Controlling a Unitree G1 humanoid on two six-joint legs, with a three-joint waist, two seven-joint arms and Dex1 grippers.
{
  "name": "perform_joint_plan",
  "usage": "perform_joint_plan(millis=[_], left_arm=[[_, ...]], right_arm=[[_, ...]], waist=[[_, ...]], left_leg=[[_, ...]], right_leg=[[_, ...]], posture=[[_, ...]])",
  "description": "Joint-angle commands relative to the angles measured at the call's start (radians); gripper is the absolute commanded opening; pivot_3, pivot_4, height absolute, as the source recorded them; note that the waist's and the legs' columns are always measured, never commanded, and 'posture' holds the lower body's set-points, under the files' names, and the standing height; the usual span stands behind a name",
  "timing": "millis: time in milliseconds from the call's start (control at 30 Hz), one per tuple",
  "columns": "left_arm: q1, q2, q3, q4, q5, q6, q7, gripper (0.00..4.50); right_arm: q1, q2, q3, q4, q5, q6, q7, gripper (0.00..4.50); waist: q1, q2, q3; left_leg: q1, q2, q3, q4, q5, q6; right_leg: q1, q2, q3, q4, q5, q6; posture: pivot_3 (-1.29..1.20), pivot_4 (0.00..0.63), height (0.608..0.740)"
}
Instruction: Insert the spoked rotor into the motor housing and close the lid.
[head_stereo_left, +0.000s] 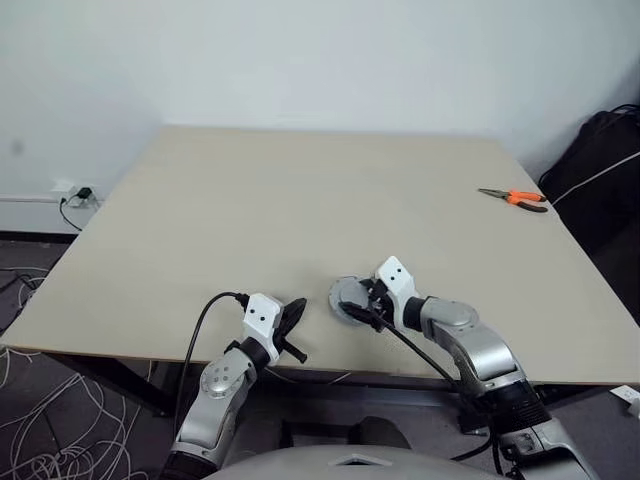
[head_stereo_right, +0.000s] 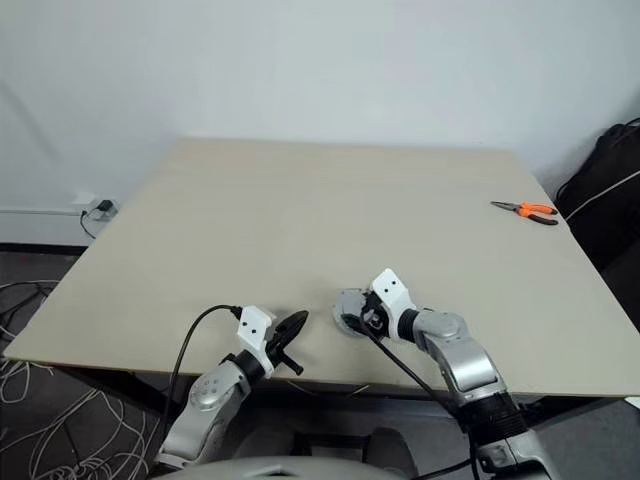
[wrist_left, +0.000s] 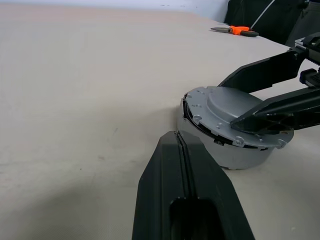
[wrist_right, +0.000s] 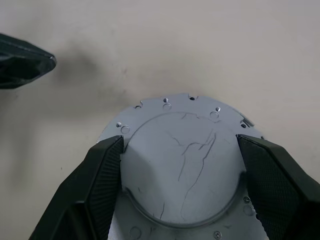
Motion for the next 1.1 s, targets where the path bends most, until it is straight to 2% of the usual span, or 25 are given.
perform_joint_plan(millis=[33, 400, 1100], left_arm=[[-0.009, -0.005, -0.002, -0.051, -0.005, -0.017, 0.0, 0.0], [-0.011, -0.006, -0.008, -0.049, -0.006, -0.013, -0.006, 0.0], [-0.009, -0.006, -0.012, -0.048, -0.01, -0.013, -0.012, 0.0]], right_arm=[[0.002, 0.018, -0.042, -0.064, 0.017, -0.012, -0.032, 3.27], [0.015, 0.047, 0.006, -0.068, -0.047, 0.014, -0.115, 3.27], [-0.029, 0.03, 0.068, -0.037, -0.126, 0.081, -0.121, 3.27]], waist=[[0.0, 0.0, 0.0], [-0.001, 0.0, 0.0], [-0.004, 0.002, -0.002]], left_leg=[[0.0, 0.0, 0.0, 0.0, 0.0, 0.0], [0.0, 0.0, 0.0, 0.0, 0.0, 0.0], [0.001, 0.0, 0.0, 0.0, 0.0, 0.0]], right_leg=[[0.0, 0.0, 0.0, 0.0, 0.0, 0.0], [0.0, 0.0, 0.0, 0.0, 0.0, 0.0], [0.0, 0.0, -0.001, 0.002, 0.0, -0.001]], posture=[[0.0, 0.0, 0.74], [0.0, 0.0, 0.74], [0.0, 0.0, 0.74]])
